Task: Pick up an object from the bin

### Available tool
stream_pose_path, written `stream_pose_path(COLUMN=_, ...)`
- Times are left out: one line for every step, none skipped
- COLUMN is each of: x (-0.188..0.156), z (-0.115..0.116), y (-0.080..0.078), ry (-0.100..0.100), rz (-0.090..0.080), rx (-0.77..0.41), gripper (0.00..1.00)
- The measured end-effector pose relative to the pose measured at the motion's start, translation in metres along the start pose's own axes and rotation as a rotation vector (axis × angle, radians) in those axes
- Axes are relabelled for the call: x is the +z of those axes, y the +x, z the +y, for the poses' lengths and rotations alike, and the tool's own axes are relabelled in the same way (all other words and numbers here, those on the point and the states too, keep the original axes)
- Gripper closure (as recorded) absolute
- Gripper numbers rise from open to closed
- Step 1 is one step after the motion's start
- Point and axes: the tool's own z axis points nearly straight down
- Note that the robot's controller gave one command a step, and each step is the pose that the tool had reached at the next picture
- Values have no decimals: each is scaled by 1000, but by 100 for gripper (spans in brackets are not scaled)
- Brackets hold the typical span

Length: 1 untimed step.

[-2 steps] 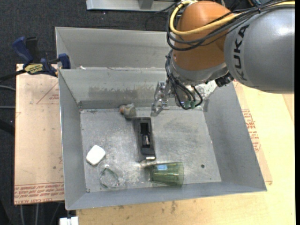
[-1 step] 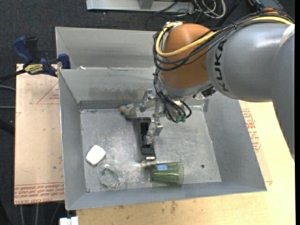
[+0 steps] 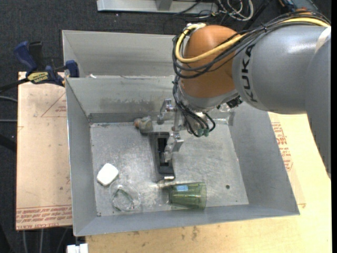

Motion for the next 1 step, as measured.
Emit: stream_pose_path(x=14, z=-15, y=36, ry=0, rz=-3, rx=-61, gripper=0)
